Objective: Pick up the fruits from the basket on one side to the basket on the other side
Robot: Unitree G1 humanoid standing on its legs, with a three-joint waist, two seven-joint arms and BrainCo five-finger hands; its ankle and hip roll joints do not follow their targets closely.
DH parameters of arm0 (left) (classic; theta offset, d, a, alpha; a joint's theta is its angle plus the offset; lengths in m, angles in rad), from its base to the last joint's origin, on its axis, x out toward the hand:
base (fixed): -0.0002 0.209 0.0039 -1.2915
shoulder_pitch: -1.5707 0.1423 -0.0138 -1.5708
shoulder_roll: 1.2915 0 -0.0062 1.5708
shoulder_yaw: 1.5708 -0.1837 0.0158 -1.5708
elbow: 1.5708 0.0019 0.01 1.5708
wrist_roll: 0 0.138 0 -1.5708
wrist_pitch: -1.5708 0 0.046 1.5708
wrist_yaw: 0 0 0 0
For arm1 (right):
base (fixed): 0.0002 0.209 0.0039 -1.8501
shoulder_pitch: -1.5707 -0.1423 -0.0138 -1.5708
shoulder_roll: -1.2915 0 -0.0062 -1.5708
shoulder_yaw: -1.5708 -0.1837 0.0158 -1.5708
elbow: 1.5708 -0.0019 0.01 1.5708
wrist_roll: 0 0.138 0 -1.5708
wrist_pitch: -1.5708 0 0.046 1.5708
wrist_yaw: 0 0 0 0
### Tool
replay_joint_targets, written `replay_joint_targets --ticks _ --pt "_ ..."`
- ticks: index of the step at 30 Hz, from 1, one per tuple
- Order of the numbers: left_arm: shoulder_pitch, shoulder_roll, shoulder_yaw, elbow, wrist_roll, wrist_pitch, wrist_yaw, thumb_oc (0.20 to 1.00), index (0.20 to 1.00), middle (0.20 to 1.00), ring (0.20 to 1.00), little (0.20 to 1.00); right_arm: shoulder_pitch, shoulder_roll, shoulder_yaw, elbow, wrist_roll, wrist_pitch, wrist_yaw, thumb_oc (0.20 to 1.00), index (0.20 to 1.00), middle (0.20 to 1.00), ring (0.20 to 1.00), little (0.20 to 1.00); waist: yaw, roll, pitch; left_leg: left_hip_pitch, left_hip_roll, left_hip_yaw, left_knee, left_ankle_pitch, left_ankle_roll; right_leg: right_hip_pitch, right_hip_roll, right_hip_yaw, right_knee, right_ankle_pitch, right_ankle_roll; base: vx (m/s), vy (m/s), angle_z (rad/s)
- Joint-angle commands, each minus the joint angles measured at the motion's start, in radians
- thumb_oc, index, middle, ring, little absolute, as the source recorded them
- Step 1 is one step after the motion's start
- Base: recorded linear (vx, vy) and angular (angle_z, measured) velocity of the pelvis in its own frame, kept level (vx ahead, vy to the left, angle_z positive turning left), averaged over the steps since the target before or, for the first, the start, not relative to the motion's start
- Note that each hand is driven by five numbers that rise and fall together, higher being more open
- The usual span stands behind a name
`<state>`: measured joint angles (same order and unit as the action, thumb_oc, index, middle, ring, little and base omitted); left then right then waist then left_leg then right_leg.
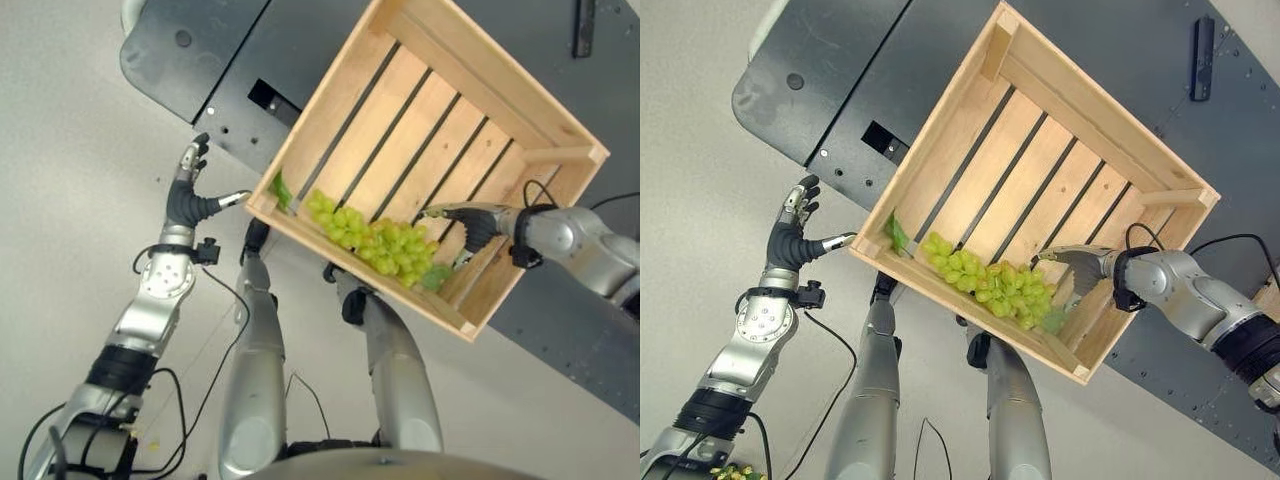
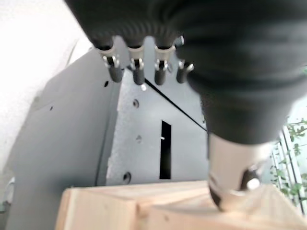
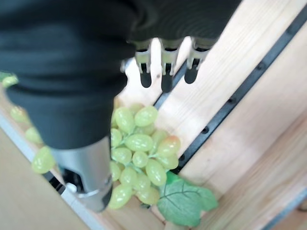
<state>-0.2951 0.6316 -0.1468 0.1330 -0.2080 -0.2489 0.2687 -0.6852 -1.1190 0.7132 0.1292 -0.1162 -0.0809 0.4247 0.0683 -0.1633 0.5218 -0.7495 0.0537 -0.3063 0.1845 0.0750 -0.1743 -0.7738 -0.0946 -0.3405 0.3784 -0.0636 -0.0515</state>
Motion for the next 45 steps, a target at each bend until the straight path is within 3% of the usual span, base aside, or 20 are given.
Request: replay_joint_targets --ticks 1,10,27,28,31,34,45 --pt "0.018 -0.010 0.025 -0.072 0.052 -0.029 0.005 1.000 1.000 1.000 1.000 1.000 -0.030 0.003 0.014 0.003 -0.004 -0.008 -0.023 1.000 1.000 1.000 1.000 1.000 -0.007 0.006 -0.002 -0.006 -0.055 0.001 0.030 -0.016 0.075 0.059 0.005 0.012 0.000 -0.099 0.133 0.00 0.000 0.00" --pt "0.010 -0.008 0.021 -0.081 0.053 -0.021 0.014 1.000 1.000 1.000 1.000 1.000 -0.026 0.074 0.016 0.012 -0.003 0.003 -0.030 1.000 1.000 1.000 1.000 1.000 -0.005 0.009 -0.002 -0.047 -0.064 -0.001 0.052 -0.025 0.078 0.017 0.002 0.012 0.022 -0.104 0.134 0.00 0.000 0.00" --pt "0.008 0.003 0.018 -0.090 0.058 -0.016 0.007 1.000 1.000 1.000 1.000 1.000 -0.049 0.069 0.052 0.002 0.062 0.028 0.023 1.000 1.000 1.000 1.000 1.000 -0.010 0.010 -0.002 -0.075 -0.066 -0.002 0.057 -0.024 0.080 -0.012 -0.003 0.014 0.029 -0.101 0.134 0.00 0.000 0.00" --pt "0.008 0.003 0.018 -0.089 0.059 -0.017 0.006 1.000 1.000 1.000 1.000 1.000 -0.052 0.064 0.059 0.000 0.069 0.033 0.034 0.900 0.900 0.900 0.900 0.900 -0.009 0.009 -0.002 -0.073 -0.066 -0.003 0.053 -0.023 0.079 -0.010 -0.003 0.014 0.026 -0.100 0.135 0.00 0.000 0.00" --pt "0.011 0.007 0.017 -0.088 0.054 -0.017 0.003 1.000 1.000 1.000 1.000 1.000 -0.071 0.052 0.077 -0.009 0.090 0.038 0.037 0.416 0.416 0.416 0.416 0.416 -0.008 0.007 -0.002 -0.072 -0.064 0.000 0.048 -0.020 0.078 -0.011 -0.004 0.014 0.025 -0.097 0.137 0.00 0.000 0.00" --pt "0.011 0.009 0.018 -0.090 0.051 -0.018 0.004 1.000 1.000 1.000 1.000 1.000 -0.083 0.056 0.087 -0.010 0.105 0.038 0.036 0.216 0.216 0.216 0.216 0.216 -0.008 0.005 -0.002 -0.072 -0.063 -0.001 0.045 -0.017 0.078 -0.011 -0.004 0.014 0.020 -0.094 0.137 0.00 0.000 0.00" --pt "0.005 0.010 0.014 -0.090 0.051 -0.015 0.001 1.000 1.000 1.000 1.000 1.000 -0.108 0.052 0.101 -0.027 0.134 0.045 0.037 0.200 0.200 0.200 0.200 0.200 -0.007 0.002 -0.002 -0.067 -0.062 -0.004 0.031 -0.009 0.076 -0.009 -0.004 0.014 0.011 -0.088 0.137 0.00 0.000 0.00"
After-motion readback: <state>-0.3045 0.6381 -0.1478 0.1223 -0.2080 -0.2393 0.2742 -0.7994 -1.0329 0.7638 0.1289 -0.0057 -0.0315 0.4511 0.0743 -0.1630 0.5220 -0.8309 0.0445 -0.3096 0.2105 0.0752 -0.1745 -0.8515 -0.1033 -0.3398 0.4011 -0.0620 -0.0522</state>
